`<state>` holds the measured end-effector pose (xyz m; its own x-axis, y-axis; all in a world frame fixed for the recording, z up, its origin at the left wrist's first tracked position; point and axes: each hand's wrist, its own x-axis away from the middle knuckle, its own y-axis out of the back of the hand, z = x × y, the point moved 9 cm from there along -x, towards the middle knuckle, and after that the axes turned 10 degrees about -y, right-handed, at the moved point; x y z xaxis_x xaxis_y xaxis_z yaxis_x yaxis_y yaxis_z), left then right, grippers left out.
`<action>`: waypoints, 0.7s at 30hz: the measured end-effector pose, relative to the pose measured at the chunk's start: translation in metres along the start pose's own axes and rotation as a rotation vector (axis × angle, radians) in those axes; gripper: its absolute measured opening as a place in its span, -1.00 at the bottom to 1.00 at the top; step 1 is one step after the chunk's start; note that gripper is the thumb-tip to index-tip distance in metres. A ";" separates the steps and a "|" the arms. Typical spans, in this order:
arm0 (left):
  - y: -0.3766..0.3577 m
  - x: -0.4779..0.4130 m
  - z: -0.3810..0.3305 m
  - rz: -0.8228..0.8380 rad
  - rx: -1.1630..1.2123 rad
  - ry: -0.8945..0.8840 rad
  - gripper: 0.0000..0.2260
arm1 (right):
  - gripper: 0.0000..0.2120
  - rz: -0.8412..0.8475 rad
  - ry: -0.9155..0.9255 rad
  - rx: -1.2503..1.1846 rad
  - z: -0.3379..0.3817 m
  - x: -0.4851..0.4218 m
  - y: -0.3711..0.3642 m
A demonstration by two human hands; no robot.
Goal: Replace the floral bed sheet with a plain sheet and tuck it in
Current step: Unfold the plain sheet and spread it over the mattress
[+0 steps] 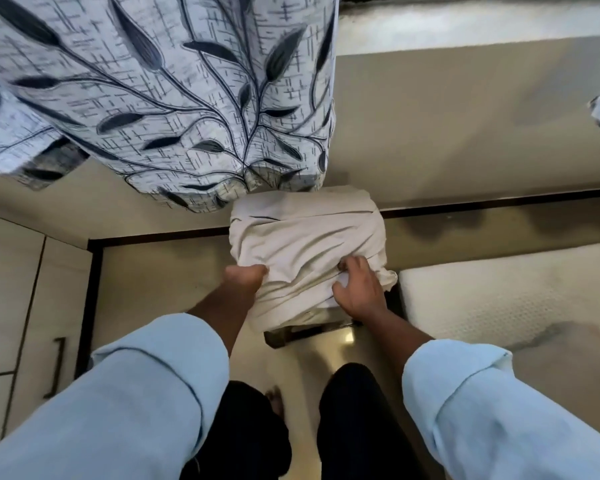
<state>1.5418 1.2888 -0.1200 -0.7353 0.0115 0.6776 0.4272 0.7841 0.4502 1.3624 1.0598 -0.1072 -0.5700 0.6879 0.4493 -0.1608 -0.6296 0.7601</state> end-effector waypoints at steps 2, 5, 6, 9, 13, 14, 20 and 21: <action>-0.004 0.008 -0.004 0.107 0.124 0.042 -0.26 | -0.62 0.008 -0.027 0.008 0.001 0.003 0.002; 0.001 0.028 -0.021 0.219 0.159 -0.006 -0.31 | -0.54 0.042 -0.066 0.030 0.004 0.013 0.009; 0.001 0.033 -0.026 0.253 0.155 -0.022 -0.27 | -0.52 0.057 -0.078 0.038 0.006 0.017 0.011; 0.007 0.056 -0.041 0.318 0.168 -0.053 -0.23 | -0.47 0.067 -0.107 0.044 0.016 0.032 0.029; 0.014 0.105 -0.072 0.388 0.250 -0.077 -0.63 | -0.39 0.030 -0.111 0.042 0.035 0.053 0.062; 0.017 0.121 -0.082 0.427 0.274 -0.078 -0.61 | -0.33 0.024 -0.118 0.036 0.041 0.063 0.076; 0.036 0.181 -0.101 0.548 0.313 -0.049 -0.49 | -0.10 0.021 -0.048 0.002 0.071 0.112 0.116; 0.040 0.193 -0.104 0.570 0.287 -0.056 -0.52 | -0.10 0.033 -0.032 0.013 0.075 0.119 0.121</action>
<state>1.4711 1.2579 0.0893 -0.4640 0.5020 0.7298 0.6072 0.7801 -0.1505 1.3355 1.0925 0.0733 -0.5488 0.6783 0.4886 -0.1319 -0.6474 0.7506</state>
